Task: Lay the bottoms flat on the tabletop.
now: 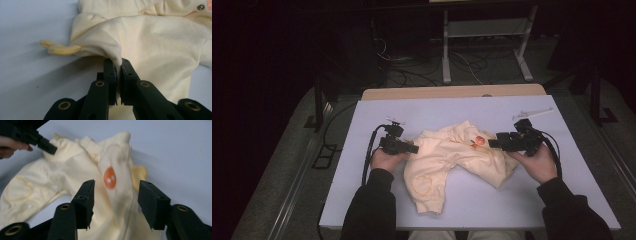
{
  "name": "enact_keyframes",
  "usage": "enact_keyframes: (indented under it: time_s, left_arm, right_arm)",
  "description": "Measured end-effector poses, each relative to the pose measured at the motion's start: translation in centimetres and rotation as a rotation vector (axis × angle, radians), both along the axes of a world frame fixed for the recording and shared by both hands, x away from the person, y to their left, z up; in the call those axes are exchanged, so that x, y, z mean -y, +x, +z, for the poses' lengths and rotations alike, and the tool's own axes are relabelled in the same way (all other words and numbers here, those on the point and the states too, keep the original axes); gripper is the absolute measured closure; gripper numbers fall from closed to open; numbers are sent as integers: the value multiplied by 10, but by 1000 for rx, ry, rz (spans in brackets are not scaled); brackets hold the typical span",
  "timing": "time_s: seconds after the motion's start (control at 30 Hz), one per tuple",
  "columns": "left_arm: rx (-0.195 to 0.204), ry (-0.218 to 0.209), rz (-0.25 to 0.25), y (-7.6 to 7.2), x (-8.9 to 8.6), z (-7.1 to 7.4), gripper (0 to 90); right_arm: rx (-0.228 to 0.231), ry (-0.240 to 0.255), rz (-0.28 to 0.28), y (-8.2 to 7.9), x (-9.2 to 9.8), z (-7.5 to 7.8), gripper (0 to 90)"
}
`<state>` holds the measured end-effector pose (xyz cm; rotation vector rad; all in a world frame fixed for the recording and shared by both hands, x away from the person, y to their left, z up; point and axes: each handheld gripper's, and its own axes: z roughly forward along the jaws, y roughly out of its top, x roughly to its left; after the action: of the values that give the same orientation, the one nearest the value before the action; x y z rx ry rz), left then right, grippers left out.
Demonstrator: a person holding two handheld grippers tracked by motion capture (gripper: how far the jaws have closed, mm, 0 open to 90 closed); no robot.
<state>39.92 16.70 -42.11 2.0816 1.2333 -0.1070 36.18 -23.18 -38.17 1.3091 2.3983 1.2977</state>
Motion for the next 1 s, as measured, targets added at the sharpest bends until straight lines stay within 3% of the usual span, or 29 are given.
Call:
enact_keyframes:
  time_s: [0.13, 0.17, 0.27, 0.33, 0.5, 0.63, 0.7, 0.77, 1.0]
  left_arm:
    - [7, 12, -15, 0, 1, -1, 839]
    - [9, 8, -12, 1, 0, -1, 839]
    - [16, 5, -10, 3, -3, 0, 843]
    - [22, 10, -15, 7, -6, 2, 845]
    - [56, 42, -33, 17, -7, 21, 847]
    - [121, 85, -59, 23, -2, 39, 846]
    - [133, 71, -51, 24, 0, 43, 846]
    - [124, 63, -47, 25, 1, 40, 845]
    - [31, 75, -3, 32, -1, 0, 843]
  right_arm:
    - [-22, -42, -6, 31, -17, -3, 432]
    - [-59, -46, -2, 41, -20, -7, 456]
    - [-221, -31, 56, 63, -29, -20, 791]
    - [-247, -28, 42, 70, -30, -21, 830]
    - [-184, 8, -64, 78, -15, -7, 836]
    - [-114, 25, -149, 78, -5, -1, 836]
    - [-70, 35, -208, 76, 0, -1, 836]
    - [-62, 69, -250, 75, 5, -6, 835]
    - [-146, 36, -265, 84, 5, -42, 833]
